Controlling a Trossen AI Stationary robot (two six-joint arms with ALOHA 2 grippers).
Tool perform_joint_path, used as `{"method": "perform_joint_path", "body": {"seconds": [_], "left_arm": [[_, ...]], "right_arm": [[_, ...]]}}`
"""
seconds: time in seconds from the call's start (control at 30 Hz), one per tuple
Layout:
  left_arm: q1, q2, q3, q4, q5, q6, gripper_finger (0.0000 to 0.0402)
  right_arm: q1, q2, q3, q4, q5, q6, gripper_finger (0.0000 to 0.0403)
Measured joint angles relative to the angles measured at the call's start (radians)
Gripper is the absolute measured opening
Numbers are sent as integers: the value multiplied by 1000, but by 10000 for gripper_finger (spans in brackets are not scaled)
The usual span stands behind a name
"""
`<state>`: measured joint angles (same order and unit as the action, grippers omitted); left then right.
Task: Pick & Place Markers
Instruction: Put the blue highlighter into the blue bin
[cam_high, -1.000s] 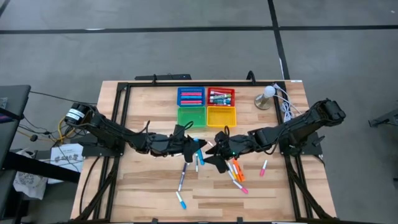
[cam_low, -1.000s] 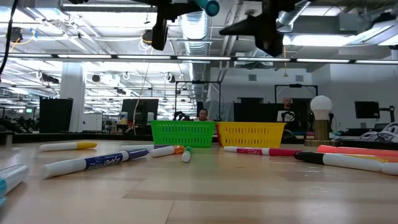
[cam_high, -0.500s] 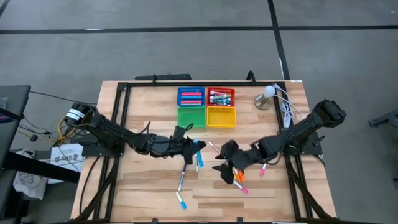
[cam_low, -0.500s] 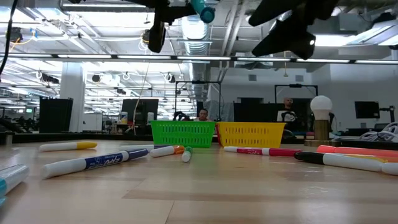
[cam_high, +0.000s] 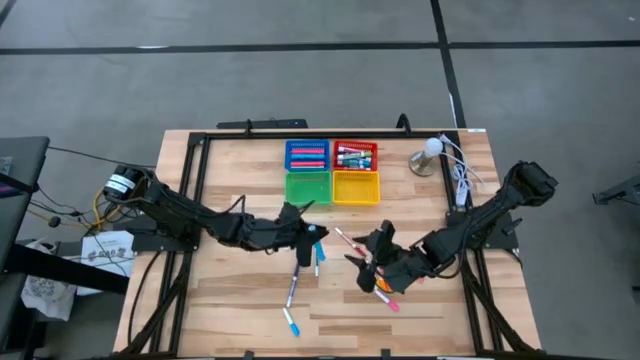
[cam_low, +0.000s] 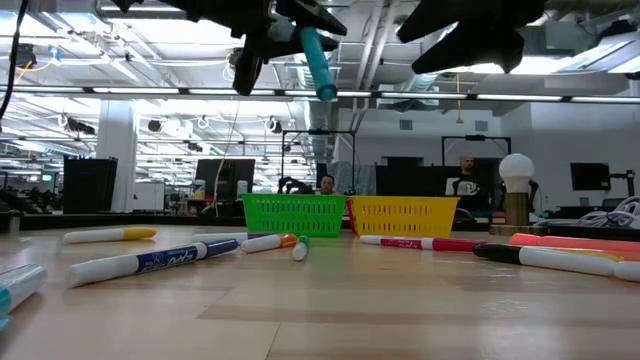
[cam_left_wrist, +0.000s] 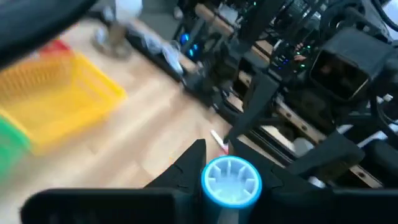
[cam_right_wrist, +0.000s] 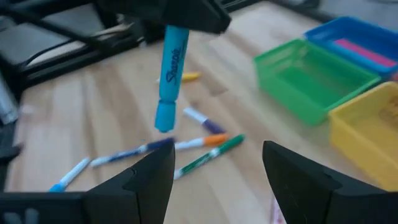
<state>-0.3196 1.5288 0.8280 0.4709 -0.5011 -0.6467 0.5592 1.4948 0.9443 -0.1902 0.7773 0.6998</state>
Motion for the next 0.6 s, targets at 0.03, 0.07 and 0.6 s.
{"method": "perform_joint_path", "body": {"seconds": [0.03, 0.07, 0.6], "left_arm": [[16, -13, 0, 0, 0, 47, 73], [35, -31, 0, -1, 4, 99, 78], [416, -365, 1, -195, 71, 801, 26]], "right_arm": [[-11, 0, 0, -1, 15, 8, 235], [-24, 0, 0, -3, 24, 20, 235], [-262, 0, 0, 6, 33, 264, 235]]}}
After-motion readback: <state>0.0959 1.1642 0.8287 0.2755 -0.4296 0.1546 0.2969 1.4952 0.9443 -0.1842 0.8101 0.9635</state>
